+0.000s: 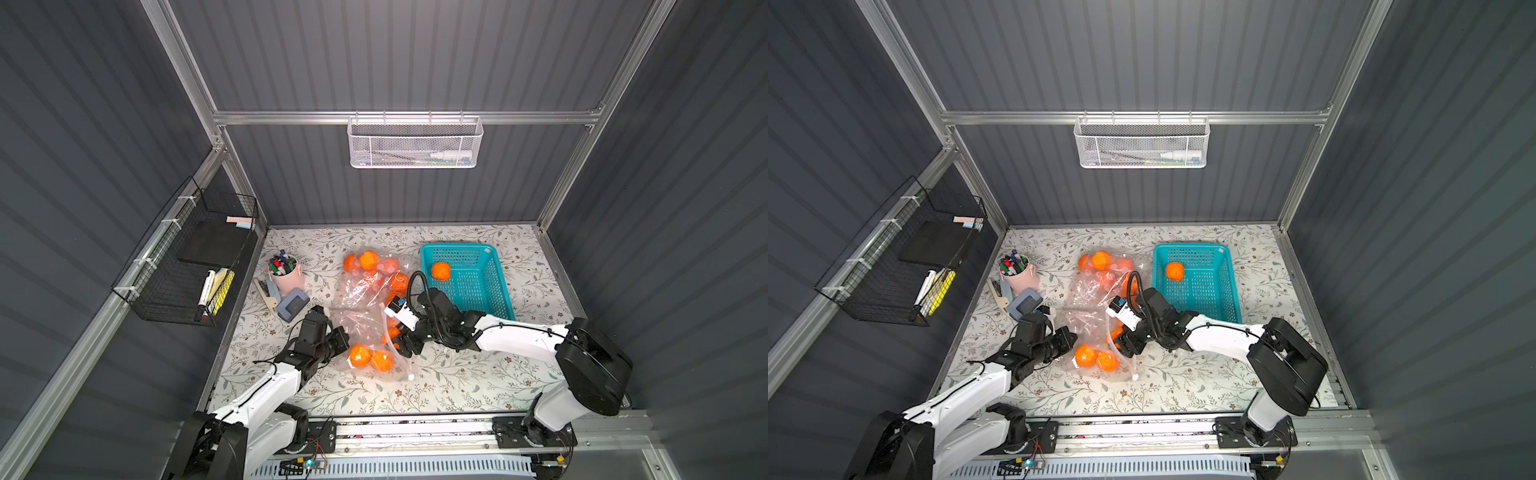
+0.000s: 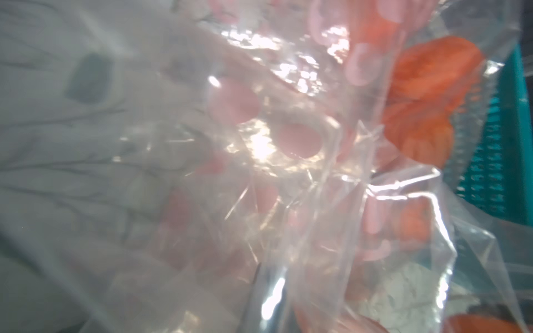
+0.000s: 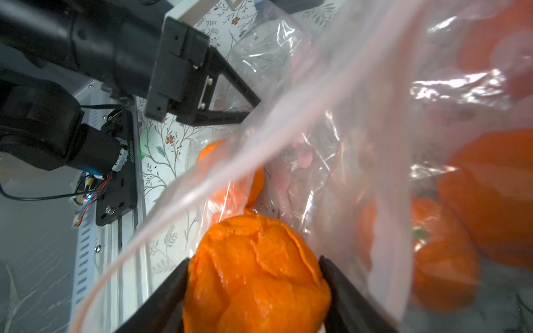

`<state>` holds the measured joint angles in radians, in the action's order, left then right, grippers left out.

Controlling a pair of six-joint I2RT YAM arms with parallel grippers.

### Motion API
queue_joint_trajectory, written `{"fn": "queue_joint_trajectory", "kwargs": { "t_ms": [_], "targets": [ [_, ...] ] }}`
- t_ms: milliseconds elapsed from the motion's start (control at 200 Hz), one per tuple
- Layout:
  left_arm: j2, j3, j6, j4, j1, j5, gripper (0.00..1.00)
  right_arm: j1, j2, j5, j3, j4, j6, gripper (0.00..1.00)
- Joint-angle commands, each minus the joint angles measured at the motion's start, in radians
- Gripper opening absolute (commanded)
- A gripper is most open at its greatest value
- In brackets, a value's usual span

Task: Open the zip-top bag and take out the orange
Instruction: Pick up the orange from the zipper food storage bag.

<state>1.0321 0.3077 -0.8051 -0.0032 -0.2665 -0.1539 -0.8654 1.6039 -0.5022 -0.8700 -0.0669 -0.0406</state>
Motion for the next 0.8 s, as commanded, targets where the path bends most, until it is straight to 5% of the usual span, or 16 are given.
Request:
{"fn": "queue_joint_trajectory", "kwargs": {
  "t_ms": [0, 360, 620, 795],
  "targets": [
    [-0.018, 0.023, 0.021, -0.099, 0.004, 0.113, 0.00, -0.024, 0.055, -0.084, -0.012, 0.004, -0.015, 0.72],
    [-0.012, 0.087, 0.047, -0.140, 0.005, 0.141, 0.00, -0.046, 0.166, -0.057, -0.080, -0.054, -0.093, 0.53],
    [-0.025, 0.102, 0.055, -0.163, 0.006, 0.174, 0.00, -0.027, -0.070, 0.044, -0.093, 0.163, -0.004, 0.52],
    [-0.036, 0.093, 0.053, -0.158, 0.006, 0.176, 0.00, 0.112, -0.235, 0.156, -0.059, 0.250, -0.011, 0.52]
  ]
}}
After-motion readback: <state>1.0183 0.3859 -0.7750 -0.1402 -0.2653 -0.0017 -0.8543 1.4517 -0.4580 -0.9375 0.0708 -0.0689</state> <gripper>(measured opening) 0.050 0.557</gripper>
